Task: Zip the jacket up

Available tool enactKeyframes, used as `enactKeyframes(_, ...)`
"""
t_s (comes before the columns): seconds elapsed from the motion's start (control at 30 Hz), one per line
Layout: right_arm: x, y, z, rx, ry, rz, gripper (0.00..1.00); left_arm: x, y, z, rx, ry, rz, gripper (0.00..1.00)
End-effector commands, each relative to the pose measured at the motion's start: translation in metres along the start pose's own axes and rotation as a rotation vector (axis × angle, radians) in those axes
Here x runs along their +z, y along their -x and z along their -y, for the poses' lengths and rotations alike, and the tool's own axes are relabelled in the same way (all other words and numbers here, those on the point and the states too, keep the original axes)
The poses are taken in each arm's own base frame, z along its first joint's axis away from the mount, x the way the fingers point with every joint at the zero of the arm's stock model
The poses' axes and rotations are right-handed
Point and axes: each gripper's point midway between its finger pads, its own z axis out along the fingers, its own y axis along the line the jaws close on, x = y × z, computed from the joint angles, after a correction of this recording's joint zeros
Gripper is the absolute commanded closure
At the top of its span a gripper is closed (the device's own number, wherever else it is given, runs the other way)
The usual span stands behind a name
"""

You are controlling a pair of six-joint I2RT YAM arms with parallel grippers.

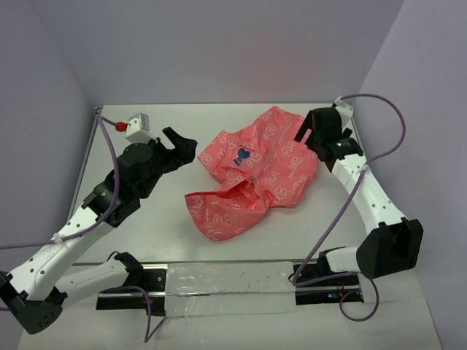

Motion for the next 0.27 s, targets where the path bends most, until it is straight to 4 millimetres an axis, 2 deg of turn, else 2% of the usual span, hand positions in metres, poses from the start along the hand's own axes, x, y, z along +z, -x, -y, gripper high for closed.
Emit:
enactKeyframes(0.0, -0.002, -0.018, 0.036, -0.039, -0.112, 0.014, 0.00, -0.011, -0.007, -0.048, 0.076, 0.152, 0.009, 0.01)
enactKeyframes(0.07, 0.001, -0.032, 0.045, -0.044, -0.124, 0.004, 0.00, -0.013, -0.014, -0.062, 0.083, 0.200, -0.006, 0.01)
enactKeyframes(0.13, 0.001, -0.034, 0.046, -0.034, -0.117, 0.018, 0.00, -0.015, -0.022, -0.074, 0.087, 0.235, -0.017, 0.01)
enactKeyframes(0.17, 0.001, -0.034, 0.046, -0.032, -0.114, 0.022, 0.00, -0.016, -0.021, -0.074, 0.086, 0.233, -0.015, 0.01)
enactKeyframes(0.23, 0.002, -0.037, 0.047, -0.021, -0.113, 0.025, 0.00, -0.015, -0.030, -0.090, 0.088, 0.285, -0.014, 0.01)
